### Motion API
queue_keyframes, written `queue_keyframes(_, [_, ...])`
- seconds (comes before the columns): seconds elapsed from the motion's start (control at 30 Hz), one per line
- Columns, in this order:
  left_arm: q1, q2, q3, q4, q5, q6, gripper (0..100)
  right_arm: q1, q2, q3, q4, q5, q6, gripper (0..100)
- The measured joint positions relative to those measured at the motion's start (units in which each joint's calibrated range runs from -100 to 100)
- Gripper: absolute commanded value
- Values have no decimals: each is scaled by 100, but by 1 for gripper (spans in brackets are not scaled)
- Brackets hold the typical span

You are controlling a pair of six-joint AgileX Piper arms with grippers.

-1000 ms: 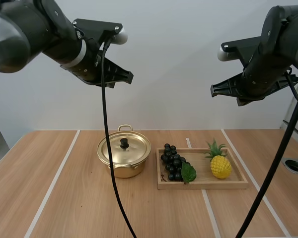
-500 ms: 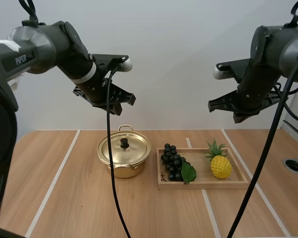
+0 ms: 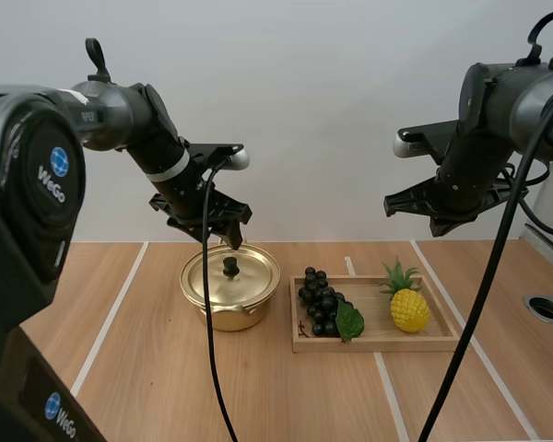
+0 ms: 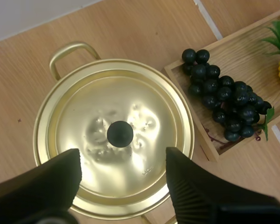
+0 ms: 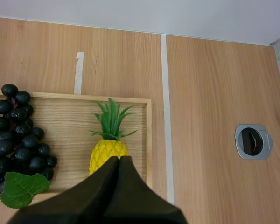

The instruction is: Open the pot, put the pineapple inside, and close it

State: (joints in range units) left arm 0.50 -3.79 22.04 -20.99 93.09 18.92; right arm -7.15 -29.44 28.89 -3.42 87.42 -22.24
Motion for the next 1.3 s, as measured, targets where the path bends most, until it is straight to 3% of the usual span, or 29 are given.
queue_keyframes(0.2, [0, 470, 0, 0, -74, 74, 94, 0, 0, 0, 0, 0, 0, 0])
queue_keyframes(0.5, [-7, 833, 0, -11, -392, 254, 95, 0, 0, 0, 0, 0, -27, 0])
queue_keyframes(0.83, [-381, 1019, 0, 488, -969, 127, 95, 0, 0, 0, 197, 0, -225, 0])
queue_keyframes(1.03, [-389, 1019, 0, 949, -1229, -89, 95, 0, 0, 0, 262, 0, -225, 0])
queue_keyframes(1.3, [-389, 1162, 0, 983, -1328, -140, 95, 0, 0, 0, 262, 0, -225, 0])
